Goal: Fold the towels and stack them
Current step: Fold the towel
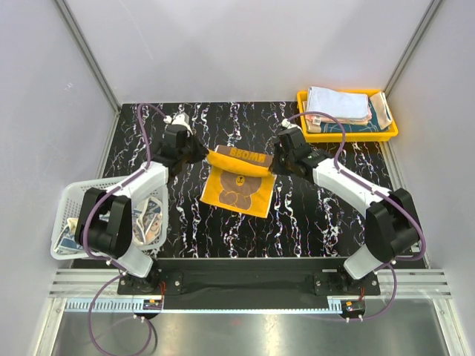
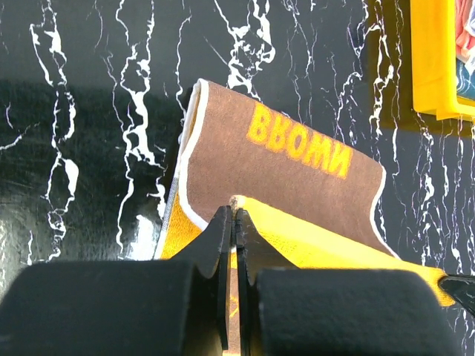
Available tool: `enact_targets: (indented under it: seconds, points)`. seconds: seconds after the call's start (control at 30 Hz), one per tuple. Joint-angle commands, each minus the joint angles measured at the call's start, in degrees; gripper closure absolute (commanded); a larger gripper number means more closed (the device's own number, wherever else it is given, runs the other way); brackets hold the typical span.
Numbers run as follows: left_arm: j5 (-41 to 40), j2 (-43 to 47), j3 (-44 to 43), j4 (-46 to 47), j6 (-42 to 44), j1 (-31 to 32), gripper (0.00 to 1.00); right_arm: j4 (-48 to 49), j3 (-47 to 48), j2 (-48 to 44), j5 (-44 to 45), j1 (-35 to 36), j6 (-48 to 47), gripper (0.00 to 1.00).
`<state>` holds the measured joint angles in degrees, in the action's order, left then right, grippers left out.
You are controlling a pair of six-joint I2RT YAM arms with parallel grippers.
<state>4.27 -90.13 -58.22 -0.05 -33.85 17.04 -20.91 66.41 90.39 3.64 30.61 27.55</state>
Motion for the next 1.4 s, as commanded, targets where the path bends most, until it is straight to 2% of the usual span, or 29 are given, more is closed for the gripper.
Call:
enact_targets:
  seconds: [0.0, 0.27, 0.63, 1.07, 1.37]
  points:
    - [-0.9, 3.6, 0.6, 3.5, -0.3, 0.1, 1.0, 0.3, -0.1, -3.0, 1.5, 0.9, 0.8, 1.0]
    - [-0.8, 5.2, 2.8, 3.5, -0.5, 0.4, 1.0, 0.7, -1.8, -3.5, 1.5, 1.7, 1.4, 1.0]
    - [-0.3, 6.5, 10.5, 6.6, -1.2, 0.8, 1.0, 2.9, -5.7, -2.2, 1.5, 4.0, 3.0, 1.0]
    - [-0.3, 9.9, 10.8, 4.1, 0.1, 0.9, 1.0, 1.5, -6.2, -4.3, 2.0, 4.5, 2.9, 1.0]
    - [0.6, 9.0, 16.3, 6.6, -0.7, 1.4, 1.0, 6.3, -12.0, -3.2, -0.9, 4.8, 4.9, 1.0]
